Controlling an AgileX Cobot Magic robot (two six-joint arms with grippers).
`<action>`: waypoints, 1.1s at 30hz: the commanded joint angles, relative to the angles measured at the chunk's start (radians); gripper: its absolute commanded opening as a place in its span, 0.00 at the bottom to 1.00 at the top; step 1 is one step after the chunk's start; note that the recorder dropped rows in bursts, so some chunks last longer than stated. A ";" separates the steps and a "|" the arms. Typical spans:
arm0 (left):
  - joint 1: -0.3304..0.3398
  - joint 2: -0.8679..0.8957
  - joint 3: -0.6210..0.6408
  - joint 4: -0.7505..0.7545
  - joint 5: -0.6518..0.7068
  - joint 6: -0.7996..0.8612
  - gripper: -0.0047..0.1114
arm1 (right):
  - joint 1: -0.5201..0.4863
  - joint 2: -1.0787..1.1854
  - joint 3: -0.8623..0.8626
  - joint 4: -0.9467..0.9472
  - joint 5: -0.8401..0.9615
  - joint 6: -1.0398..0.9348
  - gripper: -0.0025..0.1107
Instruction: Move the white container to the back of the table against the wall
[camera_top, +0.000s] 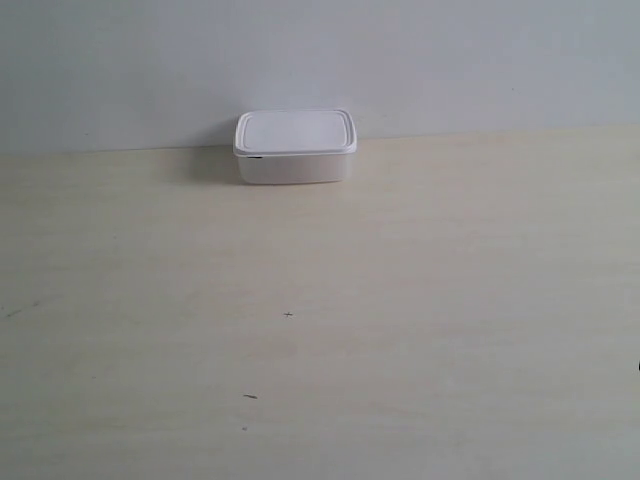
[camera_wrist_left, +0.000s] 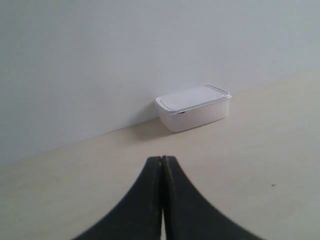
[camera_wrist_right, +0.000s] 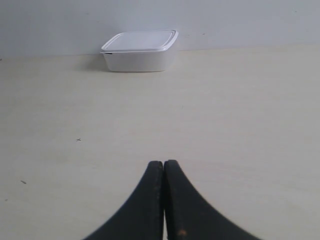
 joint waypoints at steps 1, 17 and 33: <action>0.000 0.000 -0.050 -0.006 -0.035 0.035 0.04 | 0.000 -0.005 0.004 -0.011 -0.003 -0.004 0.02; 0.000 0.000 0.012 1.275 0.073 -1.560 0.04 | 0.000 -0.005 0.004 -0.011 -0.003 -0.004 0.02; 0.000 0.000 0.015 1.447 0.325 -1.633 0.04 | 0.000 -0.005 0.004 -0.011 -0.001 -0.004 0.02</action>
